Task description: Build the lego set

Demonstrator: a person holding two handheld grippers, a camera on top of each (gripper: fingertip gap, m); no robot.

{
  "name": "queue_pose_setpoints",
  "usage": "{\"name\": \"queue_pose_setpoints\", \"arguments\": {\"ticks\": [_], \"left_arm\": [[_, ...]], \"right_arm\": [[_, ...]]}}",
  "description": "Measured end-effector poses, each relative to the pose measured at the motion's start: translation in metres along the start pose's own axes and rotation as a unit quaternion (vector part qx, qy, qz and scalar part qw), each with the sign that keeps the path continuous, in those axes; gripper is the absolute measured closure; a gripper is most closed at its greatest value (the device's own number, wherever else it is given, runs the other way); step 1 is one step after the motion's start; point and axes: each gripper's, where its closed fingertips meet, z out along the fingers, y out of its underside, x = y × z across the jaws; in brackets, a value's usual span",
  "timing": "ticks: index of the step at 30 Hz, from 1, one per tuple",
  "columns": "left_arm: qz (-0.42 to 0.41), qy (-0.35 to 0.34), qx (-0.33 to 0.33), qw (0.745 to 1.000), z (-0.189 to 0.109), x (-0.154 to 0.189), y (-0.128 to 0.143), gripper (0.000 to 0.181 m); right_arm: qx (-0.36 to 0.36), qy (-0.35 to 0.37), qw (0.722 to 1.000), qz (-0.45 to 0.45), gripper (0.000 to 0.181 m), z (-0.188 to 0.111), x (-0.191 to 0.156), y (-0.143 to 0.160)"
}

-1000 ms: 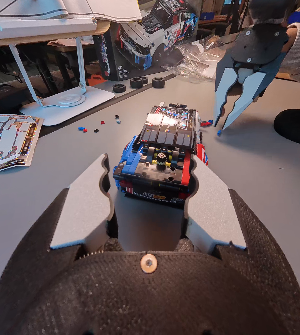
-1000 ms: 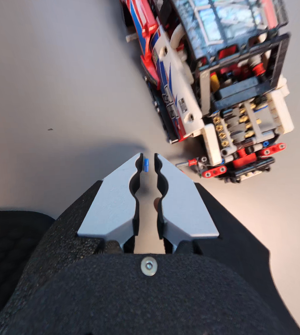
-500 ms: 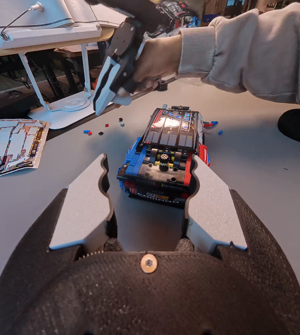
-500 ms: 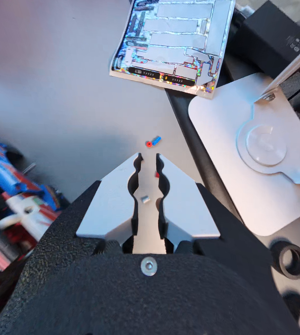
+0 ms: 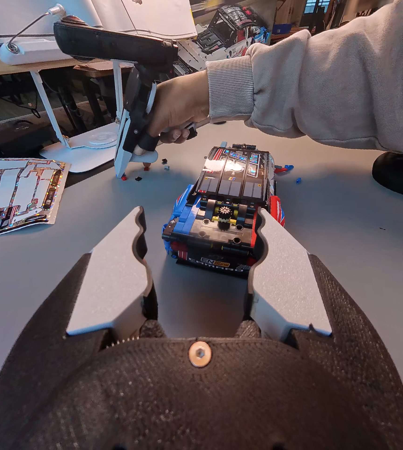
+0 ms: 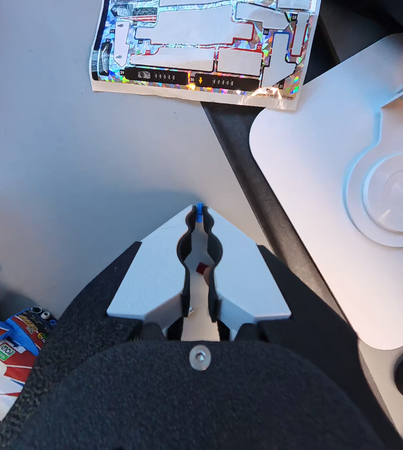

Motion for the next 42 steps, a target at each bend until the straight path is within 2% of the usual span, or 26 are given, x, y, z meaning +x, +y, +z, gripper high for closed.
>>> {"name": "queue_pose_setpoints", "arguments": {"ticks": [3, 5, 7, 9, 12, 15, 19, 22, 28, 35, 37, 39, 42], "left_arm": [[0.000, -0.001, -0.001, 1.000, 0.000, 0.000, 0.000, 0.092], [0.002, -0.001, -0.002, 1.000, 0.000, 0.000, 0.000, 0.092], [0.006, -0.002, 0.000, 1.000, -0.001, 0.001, -0.001, 0.092], [0.009, 0.000, 0.003, 1.000, -0.001, 0.003, -0.003, 0.092], [0.005, 0.007, 0.005, 1.000, 0.000, 0.005, -0.004, 0.092], [0.003, 0.016, 0.010, 1.000, 0.001, 0.011, -0.006, 0.092], [0.010, 0.020, 0.008, 1.000, 0.005, 0.020, -0.007, 0.092], [0.016, 0.020, 0.008, 1.000, 0.008, 0.028, -0.009, 0.093], [0.030, 0.011, 0.008, 0.999, 0.012, 0.042, -0.011, 0.094], [0.028, 0.001, 0.009, 1.000, 0.009, 0.047, -0.008, 0.095], [0.027, 0.001, 0.011, 1.000, 0.008, 0.046, -0.009, 0.095], [0.027, 0.006, 0.010, 1.000, 0.008, 0.047, -0.008, 0.093], [0.031, 0.013, 0.009, 0.999, 0.008, 0.050, -0.008, 0.088]], "right_arm": [[-0.015, 0.010, 1.000, -0.014, 0.179, -0.003, 0.003, 0.004], [0.000, 0.018, 0.999, -0.031, 0.179, -0.017, 0.004, 0.005], [0.057, -0.020, 0.997, -0.048, 0.179, -0.051, -0.014, -0.001], [0.105, -0.051, 0.990, -0.084, 0.179, -0.098, -0.041, 0.006], [0.111, -0.075, 0.979, -0.155, 0.179, -0.156, -0.084, 0.056], [0.089, -0.109, 0.972, -0.186, 0.179, -0.182, -0.130, 0.129], [0.053, -0.094, 0.981, -0.162, 0.178, -0.176, -0.163, 0.205], [0.044, -0.081, 0.984, -0.150, 0.178, -0.168, -0.175, 0.231], [0.039, -0.056, 0.987, -0.146, 0.178, -0.159, -0.173, 0.242], [0.052, -0.034, 0.988, -0.144, 0.178, -0.158, -0.171, 0.241], [0.061, -0.031, 0.988, -0.139, 0.172, -0.159, -0.171, 0.240], [0.090, -0.030, 0.988, -0.122, 0.168, -0.161, -0.172, 0.233], [0.175, -0.028, 0.981, -0.080, 0.168, -0.174, -0.168, 0.212]]}}
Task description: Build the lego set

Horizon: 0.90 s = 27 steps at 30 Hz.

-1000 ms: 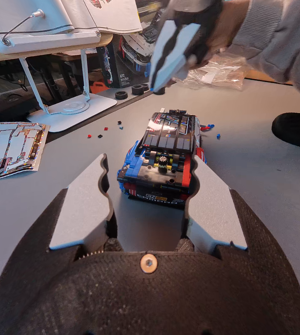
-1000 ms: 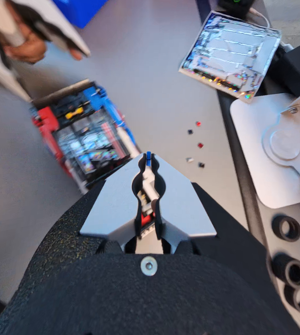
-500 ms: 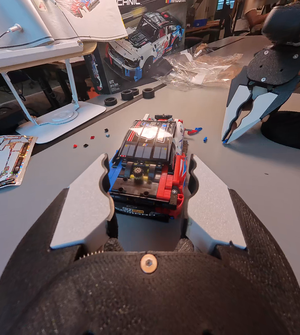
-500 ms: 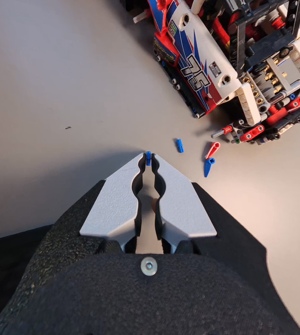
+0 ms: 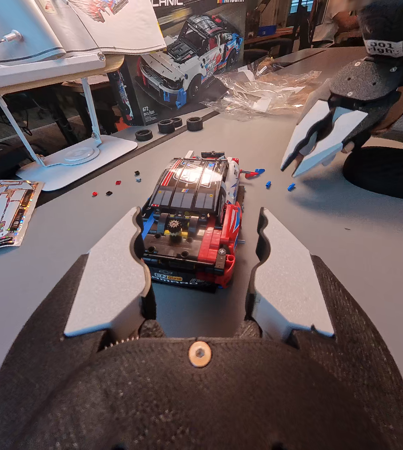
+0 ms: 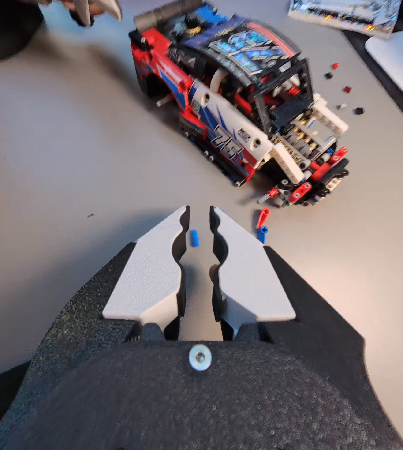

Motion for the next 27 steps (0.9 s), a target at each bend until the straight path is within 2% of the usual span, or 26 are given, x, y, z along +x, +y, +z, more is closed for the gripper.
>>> {"name": "queue_pose_setpoints", "arguments": {"ticks": [5, 8, 12, 16, 19, 22, 27], "left_arm": [[0.024, 0.005, -0.036, 0.999, -0.001, 0.000, 0.009, 0.075], [0.042, 0.000, -0.074, 0.996, 0.000, -0.003, 0.024, 0.070], [0.075, -0.039, -0.117, 0.989, 0.002, -0.018, 0.042, 0.078], [0.070, -0.053, -0.108, 0.990, 0.003, -0.023, 0.040, 0.084], [0.074, -0.075, -0.080, 0.991, -0.002, -0.031, 0.027, 0.093], [0.054, -0.065, -0.033, 0.996, -0.010, -0.028, 0.007, 0.094], [0.071, -0.019, 0.020, 0.997, -0.008, 0.003, -0.014, 0.122]], "right_arm": [[0.092, 0.103, 0.990, 0.040, 0.166, -0.023, 0.045, -0.018], [0.067, 0.129, 0.988, 0.056, 0.167, -0.027, 0.059, 0.000], [0.038, 0.119, 0.991, 0.056, 0.170, -0.024, 0.057, 0.015], [0.009, 0.109, 0.993, 0.049, 0.170, -0.016, 0.053, 0.026], [-0.013, 0.099, 0.994, 0.037, 0.170, -0.010, 0.048, 0.032], [-0.031, 0.102, 0.994, 0.022, 0.169, -0.005, 0.053, 0.034], [-0.071, 0.083, 0.994, -0.001, 0.168, 0.002, 0.057, 0.032]]}}
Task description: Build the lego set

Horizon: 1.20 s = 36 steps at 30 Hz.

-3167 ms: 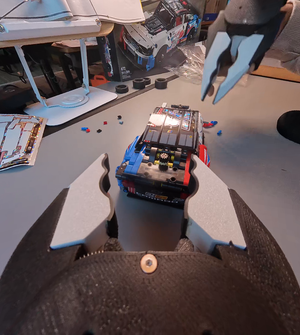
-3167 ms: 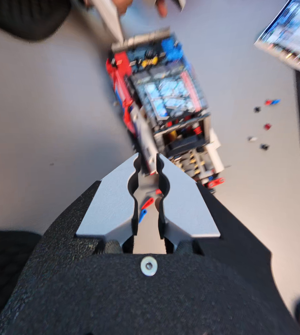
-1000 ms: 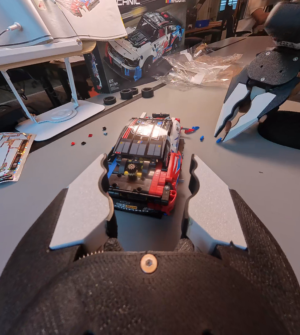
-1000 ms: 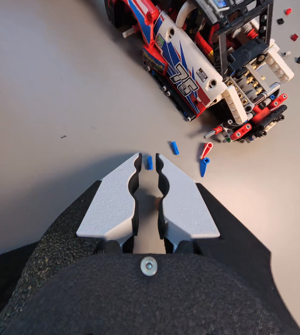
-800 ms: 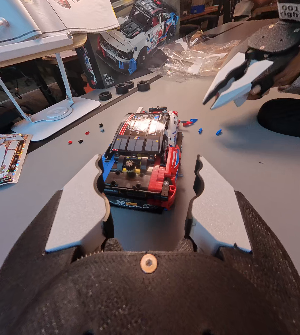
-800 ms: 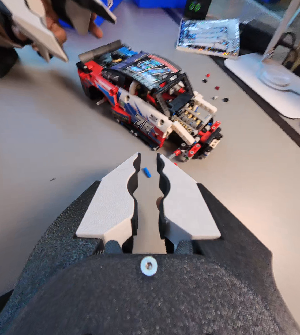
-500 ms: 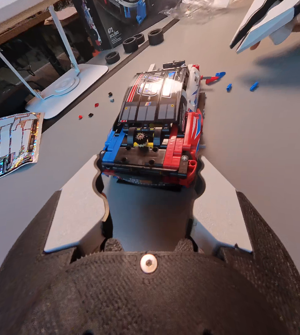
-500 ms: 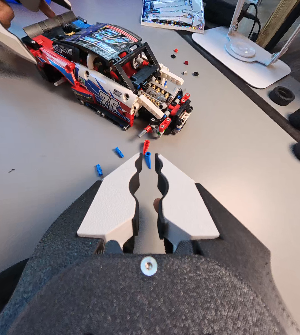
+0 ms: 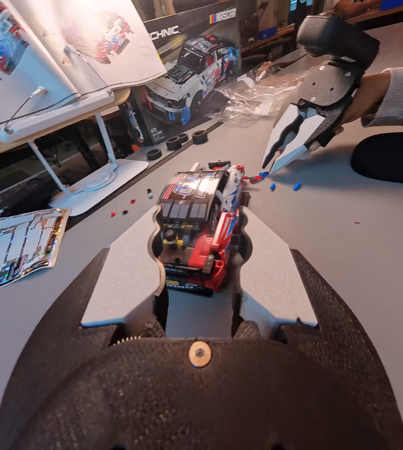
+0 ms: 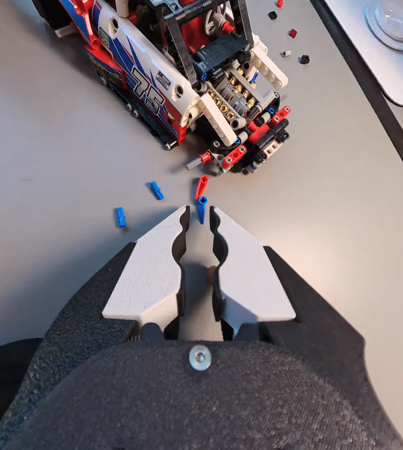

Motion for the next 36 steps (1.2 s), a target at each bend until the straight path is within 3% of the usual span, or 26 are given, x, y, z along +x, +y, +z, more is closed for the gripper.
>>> {"name": "queue_pose_setpoints", "arguments": {"ticks": [4, 7, 13, 17, 19, 21, 24, 27, 32, 36], "left_arm": [[0.013, 0.051, -0.011, 0.999, 0.012, 0.037, 0.004, 0.125], [0.012, 0.076, -0.023, 0.997, 0.020, 0.054, 0.008, 0.126], [-0.004, 0.090, -0.039, 0.995, 0.028, 0.066, 0.014, 0.126], [0.003, 0.086, -0.048, 0.995, 0.027, 0.064, 0.019, 0.127], [-0.001, 0.089, -0.048, 0.995, 0.027, 0.065, 0.020, 0.128], [-0.008, 0.098, -0.044, 0.994, 0.026, 0.067, 0.019, 0.128], [-0.036, 0.120, -0.030, 0.992, 0.026, 0.073, 0.013, 0.128], [-0.057, 0.126, -0.010, 0.990, 0.026, 0.074, 0.004, 0.131], [-0.054, 0.120, 0.045, 0.990, 0.016, 0.075, -0.020, 0.141], [-0.069, 0.146, 0.078, 0.984, 0.007, 0.084, -0.035, 0.149]], "right_arm": [[0.012, -0.036, 0.999, -0.034, 0.170, -0.003, -0.021, -0.013], [-0.002, -0.012, 0.999, -0.045, 0.171, 0.001, -0.009, -0.013], [-0.032, -0.050, 0.997, -0.039, 0.167, 0.018, 0.001, -0.012], [-0.042, -0.053, 0.996, -0.062, 0.177, 0.020, 0.001, -0.010], [-0.019, -0.065, 0.996, -0.057, 0.177, 0.007, -0.001, -0.017], [0.057, -0.097, 0.993, -0.045, 0.177, -0.013, -0.013, -0.046], [0.207, -0.141, 0.968, -0.001, 0.177, -0.044, -0.040, -0.104], [0.318, -0.207, 0.922, 0.074, 0.177, -0.059, -0.076, -0.146], [0.350, -0.295, 0.867, 0.198, 0.177, -0.053, -0.117, -0.167], [0.338, -0.363, 0.842, 0.211, 0.178, -0.049, -0.145, -0.164]]}}
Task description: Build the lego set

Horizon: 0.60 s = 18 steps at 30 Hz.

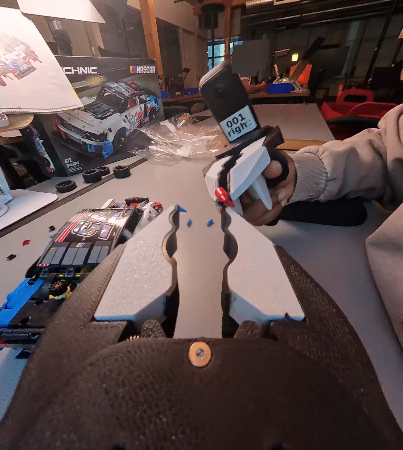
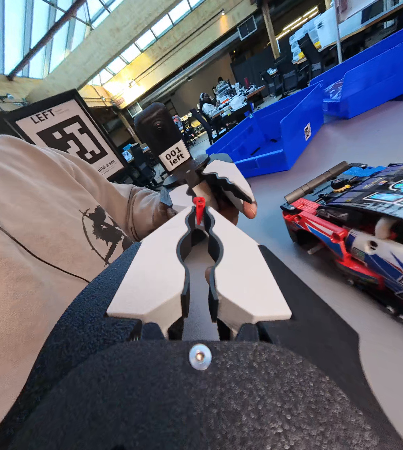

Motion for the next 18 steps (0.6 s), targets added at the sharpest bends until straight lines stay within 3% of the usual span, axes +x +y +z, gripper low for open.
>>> {"name": "queue_pose_setpoints", "arguments": {"ticks": [6, 16, 18], "left_arm": [[-0.008, 0.039, 0.023, 0.999, -0.002, 0.014, -0.007, 0.174], [-0.010, 0.053, 0.000, 0.999, -0.001, 0.014, 0.005, 0.167], [-0.009, 0.073, -0.004, 0.997, 0.000, 0.021, 0.007, 0.153]], "right_arm": [[0.028, -0.024, 0.998, 0.053, 0.177, -0.005, 0.004, -0.004], [-0.010, -0.022, 0.998, 0.059, 0.178, -0.007, 0.010, 0.010], [-0.026, -0.001, 0.998, 0.052, 0.178, -0.008, 0.017, 0.015]]}}
